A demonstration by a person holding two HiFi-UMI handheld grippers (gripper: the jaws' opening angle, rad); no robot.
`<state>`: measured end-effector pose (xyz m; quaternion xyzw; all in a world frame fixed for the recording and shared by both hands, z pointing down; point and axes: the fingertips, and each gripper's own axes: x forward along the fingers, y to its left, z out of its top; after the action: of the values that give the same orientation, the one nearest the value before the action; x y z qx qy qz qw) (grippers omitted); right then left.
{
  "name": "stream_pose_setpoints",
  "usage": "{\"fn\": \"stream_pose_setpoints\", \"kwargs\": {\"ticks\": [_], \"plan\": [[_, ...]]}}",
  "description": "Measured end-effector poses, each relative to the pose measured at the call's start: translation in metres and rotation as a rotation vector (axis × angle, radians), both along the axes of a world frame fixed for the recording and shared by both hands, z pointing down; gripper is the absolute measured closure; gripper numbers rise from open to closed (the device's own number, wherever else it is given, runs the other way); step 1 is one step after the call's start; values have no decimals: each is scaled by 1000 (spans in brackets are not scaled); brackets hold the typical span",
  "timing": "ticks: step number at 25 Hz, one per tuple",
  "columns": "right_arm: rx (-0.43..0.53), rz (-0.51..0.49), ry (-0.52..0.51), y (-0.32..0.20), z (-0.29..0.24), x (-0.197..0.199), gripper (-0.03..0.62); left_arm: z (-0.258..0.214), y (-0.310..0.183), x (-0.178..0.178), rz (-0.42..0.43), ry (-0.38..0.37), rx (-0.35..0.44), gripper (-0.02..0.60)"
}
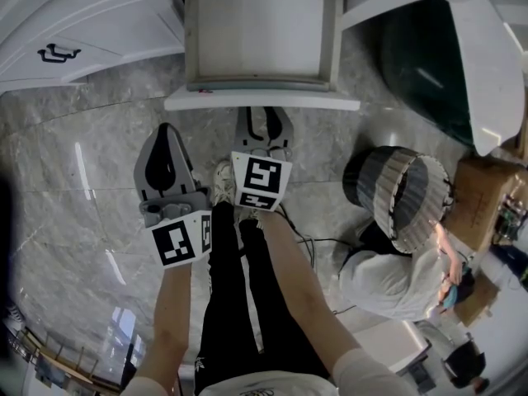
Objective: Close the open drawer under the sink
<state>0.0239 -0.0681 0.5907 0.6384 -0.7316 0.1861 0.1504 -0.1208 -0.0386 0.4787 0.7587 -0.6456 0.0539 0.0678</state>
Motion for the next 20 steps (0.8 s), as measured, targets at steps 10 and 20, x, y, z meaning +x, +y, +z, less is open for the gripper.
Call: {"fn": "stream_pose_setpoints", "kwargs": {"ticks": [10,20], "plan": [[-2,-11,18,0,-2,0,448,-2,-1,2,13,-14,3,569],[-15,-25,40,1,-5,1,450,-13,-2,-7,-10,-6,17,569]]}}
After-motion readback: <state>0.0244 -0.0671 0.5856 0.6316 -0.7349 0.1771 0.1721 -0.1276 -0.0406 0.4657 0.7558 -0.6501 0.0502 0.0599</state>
